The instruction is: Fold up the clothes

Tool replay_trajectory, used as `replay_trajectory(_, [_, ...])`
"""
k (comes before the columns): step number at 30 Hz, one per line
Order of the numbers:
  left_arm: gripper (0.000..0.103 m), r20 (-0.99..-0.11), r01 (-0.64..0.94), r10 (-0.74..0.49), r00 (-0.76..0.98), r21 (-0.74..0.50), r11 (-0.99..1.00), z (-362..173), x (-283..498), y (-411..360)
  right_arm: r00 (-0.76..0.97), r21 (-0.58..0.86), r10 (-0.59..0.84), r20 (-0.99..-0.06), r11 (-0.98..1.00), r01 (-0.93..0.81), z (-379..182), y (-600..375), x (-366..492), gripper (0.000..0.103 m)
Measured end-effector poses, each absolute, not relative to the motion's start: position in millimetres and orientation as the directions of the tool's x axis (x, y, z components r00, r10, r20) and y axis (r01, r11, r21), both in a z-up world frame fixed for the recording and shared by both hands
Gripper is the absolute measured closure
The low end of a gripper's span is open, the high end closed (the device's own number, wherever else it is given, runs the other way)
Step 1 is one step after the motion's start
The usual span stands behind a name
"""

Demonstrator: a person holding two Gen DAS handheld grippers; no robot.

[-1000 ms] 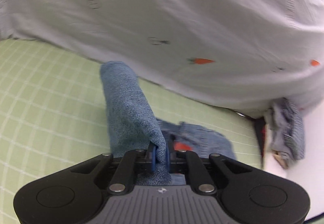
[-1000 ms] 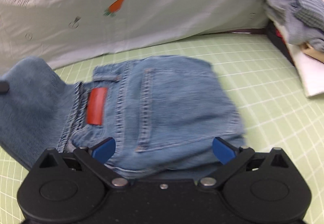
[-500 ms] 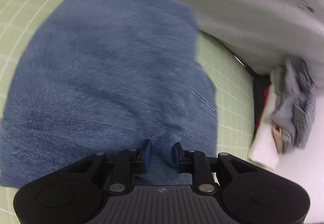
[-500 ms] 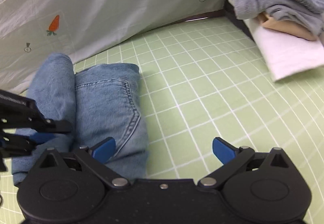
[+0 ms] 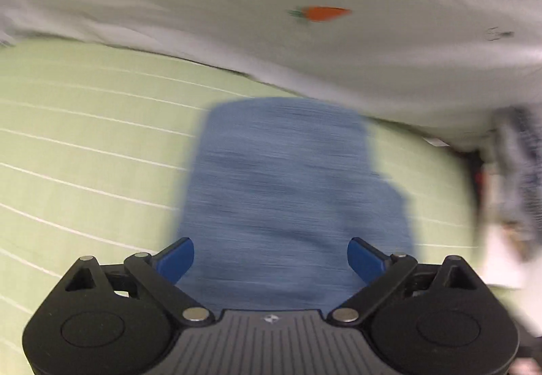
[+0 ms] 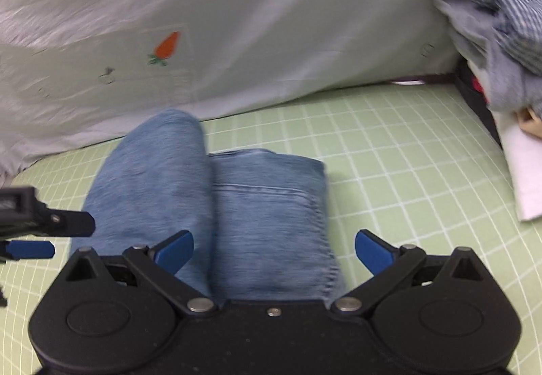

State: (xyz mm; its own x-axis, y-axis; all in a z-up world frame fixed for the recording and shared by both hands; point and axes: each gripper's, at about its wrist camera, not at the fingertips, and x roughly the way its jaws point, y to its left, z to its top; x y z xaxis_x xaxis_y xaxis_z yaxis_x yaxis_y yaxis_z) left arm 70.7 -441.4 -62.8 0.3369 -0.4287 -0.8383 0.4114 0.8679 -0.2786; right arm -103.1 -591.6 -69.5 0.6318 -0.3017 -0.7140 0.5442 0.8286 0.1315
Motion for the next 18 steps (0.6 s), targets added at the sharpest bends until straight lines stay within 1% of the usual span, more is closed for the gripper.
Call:
replay_trajectory(1, [0.006,-0.847,0.403,-0.403,0.348,-0.253,0.879,-66,73,-437,0.642,0.126,-0.29,-0.709,0.844,0.521,-68,-585,-99,0.0])
replay_trajectory(5, [0.006,-0.874,0.385,-0.38,0.304,-0.252,0.888,-82,79,-423,0.642,0.112,-0.243,-0.727,0.881,0.46,-73,-569,-78,0.001])
replay_trajectory(8, [0.006,-0.892,0.389,-0.368,0.263,-0.251,0.886,-97,81,-417,0.637,0.098,-0.22,-0.739,0.9,0.425,-80,-564,-62,0.004])
replay_trajectory(9, [0.006,-0.897,0.391,-0.364,0.249,-0.251,0.886,-101,82,-415,0.635,0.098,-0.209,-0.744,0.905,0.414,-83,-563,-57,0.006])
replay_trajectory(10, [0.006,-0.901,0.387,-0.362,0.238,-0.254,0.886,-106,81,-414,0.63,0.101,-0.202,-0.75,0.906,0.411,-86,-564,-53,0.011])
replay_trajectory(12, [0.004,-0.904,0.379,-0.365,0.225,-0.264,0.887,-111,83,-415,0.62,0.099,-0.196,-0.76,0.908,0.408,-90,-562,-47,0.017])
replay_trajectory(14, [0.002,-0.903,0.376,-0.371,0.216,-0.274,0.885,-116,81,-418,0.617,0.09,-0.179,-0.766,0.921,0.38,-92,-560,-42,0.019])
replay_trajectory(15, [0.001,-0.903,0.381,-0.375,0.209,-0.278,0.882,-119,81,-420,0.619,0.083,-0.166,-0.768,0.932,0.353,-91,-558,-40,0.028])
replay_trajectory(16, [0.0,-0.904,0.386,-0.378,0.201,-0.281,0.878,-121,81,-422,0.62,0.075,-0.153,-0.769,0.942,0.326,-91,-556,-39,0.045])
replay_trajectory(17, [0.0,-0.904,0.392,-0.381,0.194,-0.285,0.875,-123,81,-424,0.621,0.068,-0.139,-0.771,0.952,0.298,-90,-554,-37,0.053])
replay_trajectory(18, [0.0,-0.906,0.397,-0.379,0.191,-0.282,0.873,-125,80,-426,0.622,0.061,-0.126,-0.773,0.961,0.27,-89,-552,-35,0.066])
